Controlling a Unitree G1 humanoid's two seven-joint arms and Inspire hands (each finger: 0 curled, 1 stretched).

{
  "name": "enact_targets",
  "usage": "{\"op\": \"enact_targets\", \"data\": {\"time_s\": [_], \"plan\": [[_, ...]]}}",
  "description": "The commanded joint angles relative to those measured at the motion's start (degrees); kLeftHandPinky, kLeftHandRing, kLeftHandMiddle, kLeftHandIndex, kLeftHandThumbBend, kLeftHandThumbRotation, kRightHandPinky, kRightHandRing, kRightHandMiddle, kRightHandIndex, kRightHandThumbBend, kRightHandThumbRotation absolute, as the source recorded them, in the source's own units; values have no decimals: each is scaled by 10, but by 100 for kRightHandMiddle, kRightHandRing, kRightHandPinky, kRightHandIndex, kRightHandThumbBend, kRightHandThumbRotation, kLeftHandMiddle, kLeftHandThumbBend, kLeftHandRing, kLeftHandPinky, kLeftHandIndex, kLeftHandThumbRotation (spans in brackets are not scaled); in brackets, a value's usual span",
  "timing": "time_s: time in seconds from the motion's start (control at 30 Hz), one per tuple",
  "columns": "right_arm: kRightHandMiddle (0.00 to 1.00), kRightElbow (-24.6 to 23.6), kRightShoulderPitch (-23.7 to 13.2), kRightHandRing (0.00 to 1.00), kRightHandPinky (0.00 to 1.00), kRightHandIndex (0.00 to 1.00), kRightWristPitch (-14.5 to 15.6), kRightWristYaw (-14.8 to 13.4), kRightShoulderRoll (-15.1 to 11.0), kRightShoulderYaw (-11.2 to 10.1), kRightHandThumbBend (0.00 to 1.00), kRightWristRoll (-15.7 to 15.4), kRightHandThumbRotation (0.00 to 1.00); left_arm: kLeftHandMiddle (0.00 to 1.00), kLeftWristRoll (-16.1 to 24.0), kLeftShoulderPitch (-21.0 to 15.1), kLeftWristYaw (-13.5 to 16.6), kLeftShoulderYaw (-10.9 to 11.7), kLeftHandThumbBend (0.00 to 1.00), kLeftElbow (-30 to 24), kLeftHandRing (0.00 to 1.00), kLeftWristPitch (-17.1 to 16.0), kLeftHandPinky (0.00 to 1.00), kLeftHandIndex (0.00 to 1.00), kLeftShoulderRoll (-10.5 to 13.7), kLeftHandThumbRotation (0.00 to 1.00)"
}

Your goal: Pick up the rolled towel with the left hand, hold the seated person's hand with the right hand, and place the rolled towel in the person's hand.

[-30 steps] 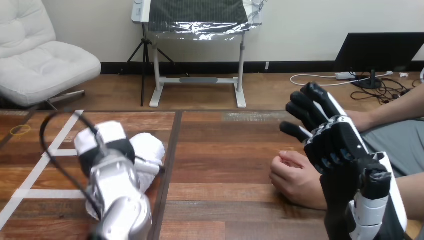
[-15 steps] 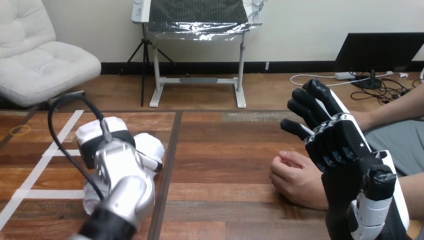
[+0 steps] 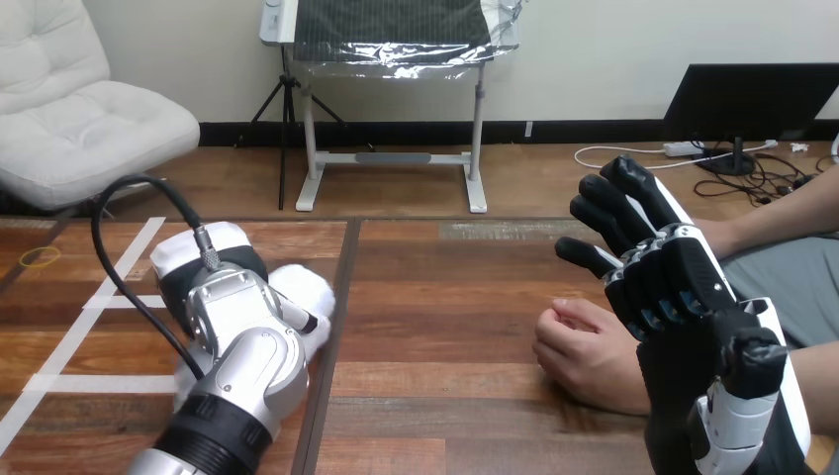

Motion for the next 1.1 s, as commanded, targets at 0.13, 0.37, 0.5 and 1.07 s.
{"op": "enact_targets", "data": {"time_s": [0.13,0.37,0.5,1.07], "plan": [[89,-35,-17,90,81,90,-9,-2,4,-4,87,9,100,24,-26,-1,9,-13,74,-15,13,7,6,57,-1,1],[89,-34,-18,90,81,90,-10,-1,4,-5,87,10,100,25,-34,-11,-19,-34,75,5,14,9,6,59,9,0],[89,-34,-19,90,81,90,-11,-1,4,-6,87,12,100,25,-34,-17,-41,-48,75,14,13,6,6,61,16,0],[89,-36,-18,89,81,89,-8,-3,5,-6,88,14,100,24,-73,13,13,-32,74,-29,12,-1,4,56,22,0]]}}
